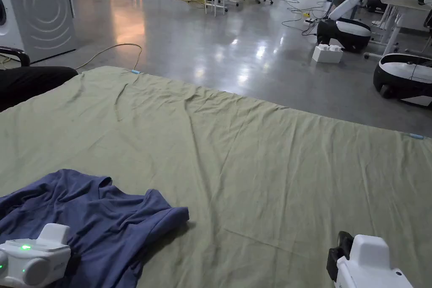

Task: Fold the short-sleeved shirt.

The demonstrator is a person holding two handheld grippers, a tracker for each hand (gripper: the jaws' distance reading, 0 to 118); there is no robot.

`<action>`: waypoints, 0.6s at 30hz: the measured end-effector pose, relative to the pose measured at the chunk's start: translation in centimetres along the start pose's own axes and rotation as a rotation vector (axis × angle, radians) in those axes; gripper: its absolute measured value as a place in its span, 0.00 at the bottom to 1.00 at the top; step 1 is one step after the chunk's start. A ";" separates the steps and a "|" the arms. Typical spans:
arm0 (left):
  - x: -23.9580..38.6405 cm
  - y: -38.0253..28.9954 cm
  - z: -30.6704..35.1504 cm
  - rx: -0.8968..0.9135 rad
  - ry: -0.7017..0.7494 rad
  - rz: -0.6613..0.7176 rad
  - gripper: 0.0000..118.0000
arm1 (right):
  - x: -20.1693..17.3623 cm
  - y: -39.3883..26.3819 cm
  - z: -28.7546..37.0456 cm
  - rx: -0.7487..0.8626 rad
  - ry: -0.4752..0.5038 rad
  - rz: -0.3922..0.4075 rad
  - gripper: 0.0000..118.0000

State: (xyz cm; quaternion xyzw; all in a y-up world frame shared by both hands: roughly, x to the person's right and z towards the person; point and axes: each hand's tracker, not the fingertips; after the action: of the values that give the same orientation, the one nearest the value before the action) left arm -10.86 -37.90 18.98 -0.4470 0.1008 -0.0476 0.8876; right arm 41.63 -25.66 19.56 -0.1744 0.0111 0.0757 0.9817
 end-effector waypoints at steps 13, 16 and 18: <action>-3.2 2.3 1.5 0.105 -0.038 0.169 0.02 | -0.4 0.8 0.3 0.014 0.014 0.007 0.00; -2.5 2.8 3.3 0.173 -0.074 0.267 0.02 | -0.3 1.1 0.4 0.023 0.015 0.011 0.00; -2.2 2.9 2.7 0.252 -0.061 0.204 0.02 | -0.1 1.2 0.5 0.028 0.017 0.011 0.00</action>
State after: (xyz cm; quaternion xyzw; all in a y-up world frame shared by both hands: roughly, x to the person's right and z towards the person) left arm -12.42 -33.68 18.55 -0.3210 0.1119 0.0443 0.9394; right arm 41.32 -24.41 19.61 -0.1612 0.0214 0.0793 0.9835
